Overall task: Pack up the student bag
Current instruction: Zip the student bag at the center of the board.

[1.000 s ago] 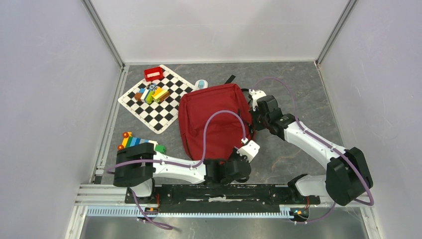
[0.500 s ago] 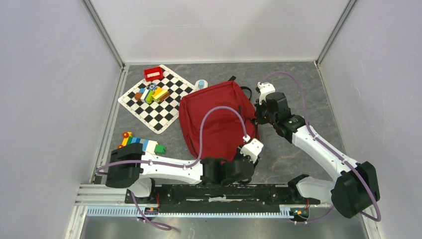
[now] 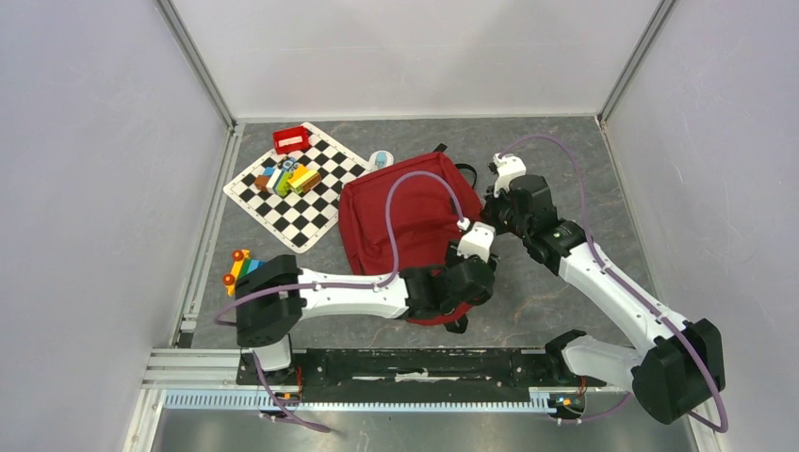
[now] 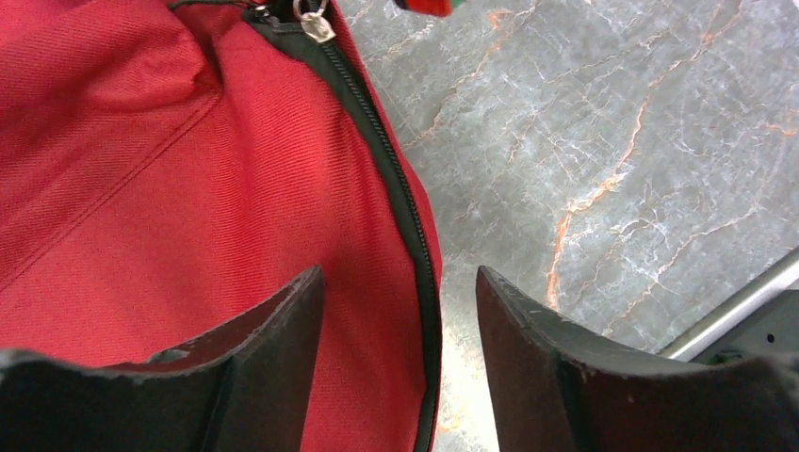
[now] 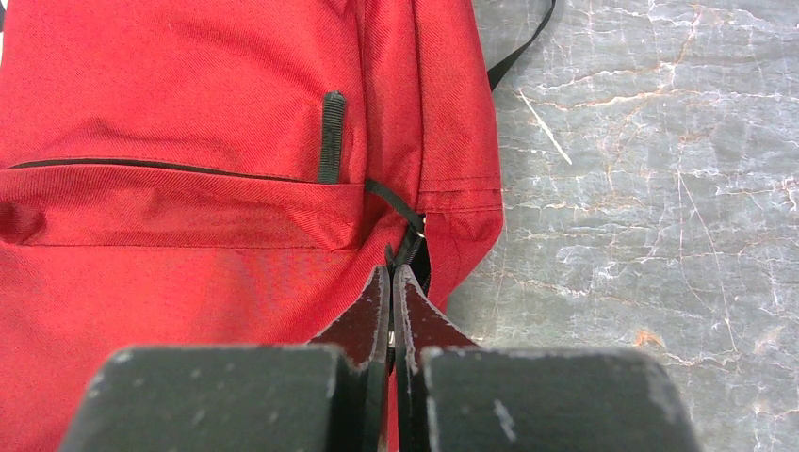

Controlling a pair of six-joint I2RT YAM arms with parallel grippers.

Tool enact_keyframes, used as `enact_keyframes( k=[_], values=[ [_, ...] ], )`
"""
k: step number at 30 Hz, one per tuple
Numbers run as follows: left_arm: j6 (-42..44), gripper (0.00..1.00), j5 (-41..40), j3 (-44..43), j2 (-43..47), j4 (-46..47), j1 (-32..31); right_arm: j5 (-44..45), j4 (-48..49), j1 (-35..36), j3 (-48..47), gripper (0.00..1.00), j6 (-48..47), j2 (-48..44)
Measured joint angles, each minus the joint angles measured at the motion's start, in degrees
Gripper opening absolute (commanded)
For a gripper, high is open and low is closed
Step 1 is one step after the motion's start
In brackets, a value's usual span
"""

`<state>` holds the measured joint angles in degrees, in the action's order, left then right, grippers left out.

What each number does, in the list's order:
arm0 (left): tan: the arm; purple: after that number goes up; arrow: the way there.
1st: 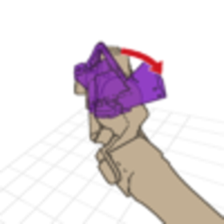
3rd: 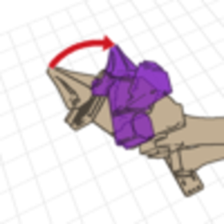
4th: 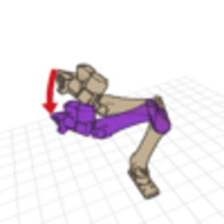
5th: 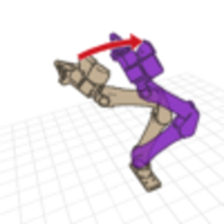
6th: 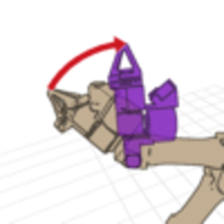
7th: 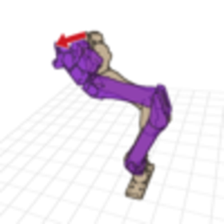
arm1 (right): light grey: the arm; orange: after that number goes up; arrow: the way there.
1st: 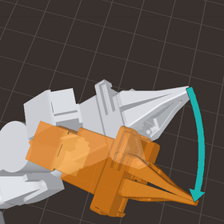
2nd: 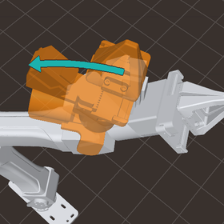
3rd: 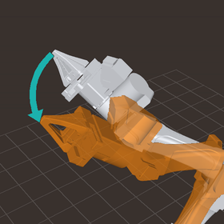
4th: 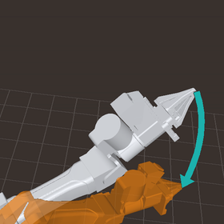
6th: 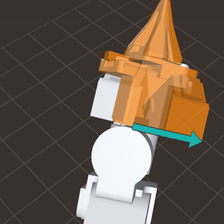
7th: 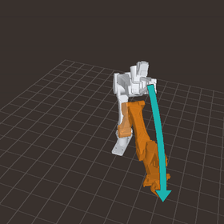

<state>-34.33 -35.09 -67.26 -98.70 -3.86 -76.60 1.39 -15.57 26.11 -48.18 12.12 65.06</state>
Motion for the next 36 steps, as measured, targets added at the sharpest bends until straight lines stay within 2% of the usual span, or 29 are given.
enact_keyframes(
  k=[2, 7, 8, 9, 12, 22, 36],
  values=[
    [0.0, 0.65, -0.5, -1.3, -1.9, -0.3, 0.0, 0.0, 0.0, 0.0, 0.0, 0.00, 0.1, -0.4],
    [0.3, 0.10, -2.4, -4.0, -5.6, -0.4, 0.0, 0.0, -0.2, 0.0, 0.0, 0.00, 0.4, -0.5],
    [0.7, 0.04, -2.9, -4.0, -5.9, -0.5, 0.0, 0.0, -0.2, 0.0, 0.0, 0.00, 0.5, -0.5],
    [0.8, 0.02, -3.3, -4.0, -6.0, -0.7, 0.0, 0.0, -0.4, 0.0, 0.0, 0.00, 0.5, -0.5],
    [1.3, 0.02, -3.9, -3.4, -5.8, -0.2, -0.2, 0.5, -0.4, 0.0, 0.1, 0.00, 0.5, -0.5],
    [6.0, 0.02, -1.7, 7.9, -1.4, 8.7, -2.9, 3.7, 1.2, 0.3, 4.1, 0.00, 1.0, 2.0],
    [7.9, 0.02, -0.3, 14.1, 1.8, 8.6, -7.2, 5.2, 8.5, 0.6, 8.0, 0.00, 1.6, 8.1]
  ],
)
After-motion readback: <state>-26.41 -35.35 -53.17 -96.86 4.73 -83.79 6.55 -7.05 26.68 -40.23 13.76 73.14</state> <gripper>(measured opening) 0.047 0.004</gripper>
